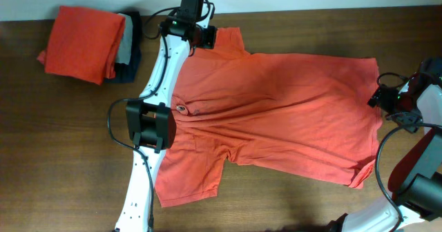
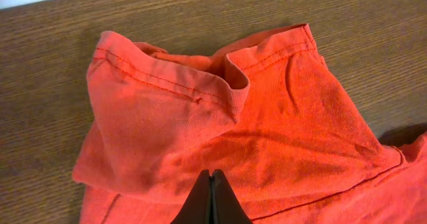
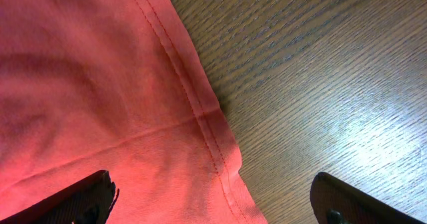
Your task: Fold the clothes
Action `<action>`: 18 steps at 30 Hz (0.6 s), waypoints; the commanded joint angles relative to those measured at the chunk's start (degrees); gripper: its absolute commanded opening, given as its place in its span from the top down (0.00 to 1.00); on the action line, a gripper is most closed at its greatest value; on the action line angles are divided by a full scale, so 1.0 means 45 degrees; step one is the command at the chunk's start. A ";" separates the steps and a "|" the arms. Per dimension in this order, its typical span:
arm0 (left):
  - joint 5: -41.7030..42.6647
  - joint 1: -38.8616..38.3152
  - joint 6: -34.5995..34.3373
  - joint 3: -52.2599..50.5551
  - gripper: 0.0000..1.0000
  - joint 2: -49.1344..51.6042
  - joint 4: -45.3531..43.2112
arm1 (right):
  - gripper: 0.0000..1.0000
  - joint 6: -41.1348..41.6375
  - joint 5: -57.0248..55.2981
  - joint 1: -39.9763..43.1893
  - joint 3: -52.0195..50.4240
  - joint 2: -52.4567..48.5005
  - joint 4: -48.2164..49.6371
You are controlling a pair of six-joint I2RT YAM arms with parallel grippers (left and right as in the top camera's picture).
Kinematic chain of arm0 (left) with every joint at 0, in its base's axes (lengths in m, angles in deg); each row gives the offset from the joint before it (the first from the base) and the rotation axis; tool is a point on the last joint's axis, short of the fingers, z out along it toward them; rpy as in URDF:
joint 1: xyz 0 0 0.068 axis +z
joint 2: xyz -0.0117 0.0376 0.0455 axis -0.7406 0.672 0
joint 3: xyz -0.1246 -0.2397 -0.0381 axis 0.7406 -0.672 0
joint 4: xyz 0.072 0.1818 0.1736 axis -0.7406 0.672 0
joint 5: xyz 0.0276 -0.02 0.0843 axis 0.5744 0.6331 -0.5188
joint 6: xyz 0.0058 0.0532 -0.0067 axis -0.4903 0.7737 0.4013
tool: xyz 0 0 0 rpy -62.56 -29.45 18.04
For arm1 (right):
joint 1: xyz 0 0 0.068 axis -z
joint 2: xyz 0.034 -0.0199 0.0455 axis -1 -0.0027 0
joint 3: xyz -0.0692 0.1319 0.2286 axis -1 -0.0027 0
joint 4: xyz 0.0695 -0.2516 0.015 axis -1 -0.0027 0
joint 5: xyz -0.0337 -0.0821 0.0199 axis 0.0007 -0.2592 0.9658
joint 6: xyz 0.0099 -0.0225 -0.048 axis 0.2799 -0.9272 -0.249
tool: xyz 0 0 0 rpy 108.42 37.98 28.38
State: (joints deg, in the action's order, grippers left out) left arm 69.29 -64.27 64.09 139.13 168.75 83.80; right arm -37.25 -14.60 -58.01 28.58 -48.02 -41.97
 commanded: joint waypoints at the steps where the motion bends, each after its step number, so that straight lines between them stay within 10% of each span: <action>1: 0.0039 -0.0029 -0.0136 -0.0107 0.98 0.0588 -0.0228 | 0.01 0.0049 -0.0112 0.0010 0.0219 -0.0024 0.0000; 18: -0.0476 -0.0029 -0.0593 -0.0107 0.93 0.1870 -0.3555 | 0.02 0.0049 -0.0112 0.0010 0.0219 -0.0024 0.0000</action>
State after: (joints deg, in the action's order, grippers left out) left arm 67.59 -64.32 61.75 138.98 175.70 70.86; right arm -37.25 -14.60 -58.01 28.58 -48.02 -41.97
